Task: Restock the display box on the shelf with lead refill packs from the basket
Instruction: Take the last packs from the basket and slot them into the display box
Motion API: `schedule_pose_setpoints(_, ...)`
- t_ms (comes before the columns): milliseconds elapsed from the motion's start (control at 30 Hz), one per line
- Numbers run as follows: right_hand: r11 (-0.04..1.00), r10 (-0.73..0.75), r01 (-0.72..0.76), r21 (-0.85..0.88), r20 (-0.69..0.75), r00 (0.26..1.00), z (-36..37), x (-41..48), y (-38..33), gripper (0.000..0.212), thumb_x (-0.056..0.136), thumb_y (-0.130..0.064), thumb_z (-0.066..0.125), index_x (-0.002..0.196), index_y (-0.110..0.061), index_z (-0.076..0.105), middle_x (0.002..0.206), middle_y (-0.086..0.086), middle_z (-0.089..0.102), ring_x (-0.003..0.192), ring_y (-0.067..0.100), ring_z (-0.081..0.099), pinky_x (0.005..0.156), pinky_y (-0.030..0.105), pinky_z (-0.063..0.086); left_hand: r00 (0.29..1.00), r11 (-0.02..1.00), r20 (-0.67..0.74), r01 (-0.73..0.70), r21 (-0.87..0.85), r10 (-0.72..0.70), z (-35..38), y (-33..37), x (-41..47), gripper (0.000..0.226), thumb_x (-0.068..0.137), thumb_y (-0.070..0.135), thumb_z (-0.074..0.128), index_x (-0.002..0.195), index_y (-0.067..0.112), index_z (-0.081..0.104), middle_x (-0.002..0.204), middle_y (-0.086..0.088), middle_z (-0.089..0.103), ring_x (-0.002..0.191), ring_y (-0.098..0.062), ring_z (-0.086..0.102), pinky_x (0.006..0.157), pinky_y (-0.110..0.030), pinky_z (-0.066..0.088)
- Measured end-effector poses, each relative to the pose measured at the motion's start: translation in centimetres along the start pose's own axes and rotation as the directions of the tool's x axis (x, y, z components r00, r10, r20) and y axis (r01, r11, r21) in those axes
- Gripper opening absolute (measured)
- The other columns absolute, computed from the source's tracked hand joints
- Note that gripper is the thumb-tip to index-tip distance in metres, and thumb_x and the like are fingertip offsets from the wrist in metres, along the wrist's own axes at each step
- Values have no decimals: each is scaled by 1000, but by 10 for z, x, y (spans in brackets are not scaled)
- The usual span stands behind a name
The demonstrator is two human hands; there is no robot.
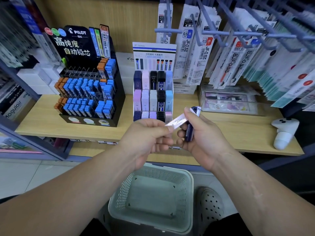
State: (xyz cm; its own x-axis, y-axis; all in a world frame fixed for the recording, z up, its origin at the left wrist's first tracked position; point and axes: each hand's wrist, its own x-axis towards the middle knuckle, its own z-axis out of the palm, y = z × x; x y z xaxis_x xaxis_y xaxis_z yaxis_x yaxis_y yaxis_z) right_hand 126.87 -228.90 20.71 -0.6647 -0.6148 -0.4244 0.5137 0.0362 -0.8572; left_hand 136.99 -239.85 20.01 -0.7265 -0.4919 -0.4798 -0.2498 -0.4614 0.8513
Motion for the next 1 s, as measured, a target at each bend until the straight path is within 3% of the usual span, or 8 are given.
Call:
schedule_pose_setpoints(133, 998, 56, -57, -10, -72, 996, -6, 2, 0, 17, 92, -35, 70, 84, -23, 62, 64, -2, 46, 54, 14, 40, 49, 28, 36, 983, 987, -104, -156, -35, 152, -6, 9, 4, 9, 87, -2, 68, 92, 5, 70, 68, -8, 71, 58, -16, 64, 58, -25, 56)
schedule_pose_setpoints(233, 998, 65, -68, -19, -127, 990, -13, 5, 0, 19, 92, -35, 70, 89, -21, 57, 64, -2, 46, 54, 14, 40, 49, 28, 38, 928, 937, -156, -316, 150, 338, -17, 16, 12, 16, 89, -2, 66, 99, 9, 73, 79, -11, 73, 65, -18, 67, 66, -29, 57)
schedule_pose_setpoints(333, 996, 74, -80, -31, -149, 986, -20, 6, 0, 21, 92, -37, 69, 91, -21, 56, 64, -2, 47, 54, 14, 41, 49, 28, 39, 864, 782, -71, -413, 467, 499, -26, 23, 18, 20, 90, 5, 68, 106, 15, 74, 79, -4, 74, 69, -13, 72, 73, -29, 58)
schedule_pose_setpoints(467, 995, 80, -87, -41, -142, 987, -25, 5, 2, 22, 92, -38, 68, 90, -21, 54, 62, -3, 47, 53, 14, 42, 49, 29, 39, 795, 530, 50, -448, 720, 604, -26, 23, 26, 24, 85, 11, 76, 107, 19, 74, 74, -1, 68, 63, -2, 64, 75, -20, 53)
schedule_pose_setpoints(667, 994, 98, -103, -33, -135, 986, -28, 1, -2, 23, 92, -40, 68, 86, -21, 55, 64, -3, 48, 52, 13, 43, 47, 27, 39, 721, 317, 191, -505, 803, 666, -15, 16, 43, 11, 80, 12, 79, 89, 19, 77, 74, 13, 63, 65, -1, 58, 69, -19, 51)
schedule_pose_setpoints(800, 991, 131, -134, -17, -117, 984, -31, -1, -5, 22, 93, -39, 64, 82, -22, 56, 64, -3, 49, 51, 14, 43, 44, 27, 39, 708, 248, 239, -511, 823, 664, -10, 10, 53, 10, 82, 13, 77, 89, 20, 78, 69, 22, 55, 70, 8, 54, 67, -13, 42)
schedule_pose_setpoints(1000, 989, 143, -146, -27, -104, 984, -36, -5, -9, 21, 94, -36, 62, 80, -21, 57, 65, -2, 50, 51, 15, 44, 46, 27, 40, 687, 135, 291, -494, 859, 666, -5, 3, 65, 12, 82, 12, 74, 89, 22, 77, 87, 10, 68, 84, -11, 63, 75, -35, 53)
